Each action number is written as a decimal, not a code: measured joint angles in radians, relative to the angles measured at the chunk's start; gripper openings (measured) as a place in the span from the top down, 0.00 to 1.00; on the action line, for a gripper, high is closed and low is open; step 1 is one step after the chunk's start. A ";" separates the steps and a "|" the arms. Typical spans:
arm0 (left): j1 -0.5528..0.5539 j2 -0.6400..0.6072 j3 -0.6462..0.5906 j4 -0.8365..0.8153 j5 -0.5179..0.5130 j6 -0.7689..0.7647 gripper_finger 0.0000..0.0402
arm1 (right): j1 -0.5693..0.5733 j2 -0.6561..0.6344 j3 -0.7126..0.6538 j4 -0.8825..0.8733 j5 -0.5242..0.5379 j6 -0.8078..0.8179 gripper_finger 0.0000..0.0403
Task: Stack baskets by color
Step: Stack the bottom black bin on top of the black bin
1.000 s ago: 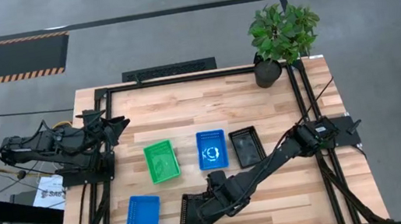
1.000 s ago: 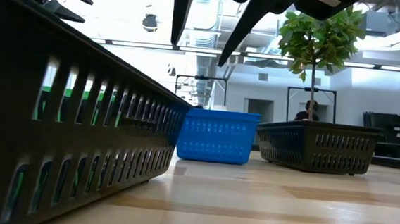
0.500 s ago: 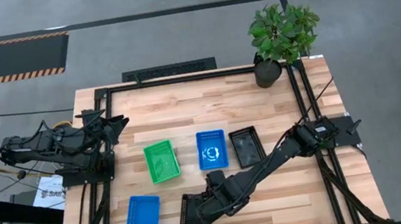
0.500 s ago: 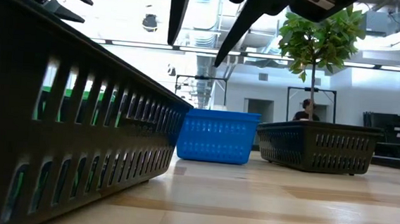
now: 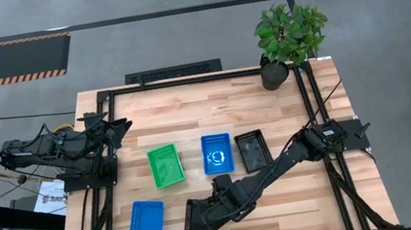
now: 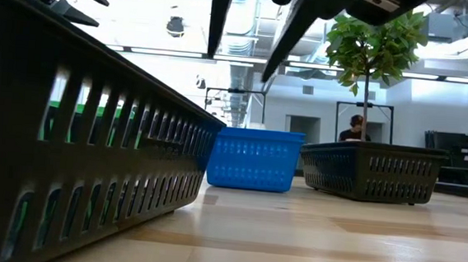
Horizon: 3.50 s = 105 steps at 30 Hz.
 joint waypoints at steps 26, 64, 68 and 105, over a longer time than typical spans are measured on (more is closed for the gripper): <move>0.000 0.000 0.000 -0.036 -0.046 -0.024 0.49 | 0.019 0.047 -0.063 0.150 -0.002 0.055 0.52; 0.000 0.000 0.000 -0.037 -0.063 -0.022 0.49 | 0.013 0.066 -0.064 0.202 -0.059 -0.051 0.97; 0.000 0.000 0.000 -0.037 -0.060 -0.022 0.49 | 0.013 0.066 -0.064 0.201 -0.063 -0.052 0.96; 0.000 0.000 0.000 -0.037 -0.071 -0.029 0.49 | -0.036 -0.177 -0.064 -0.156 0.049 -0.187 1.00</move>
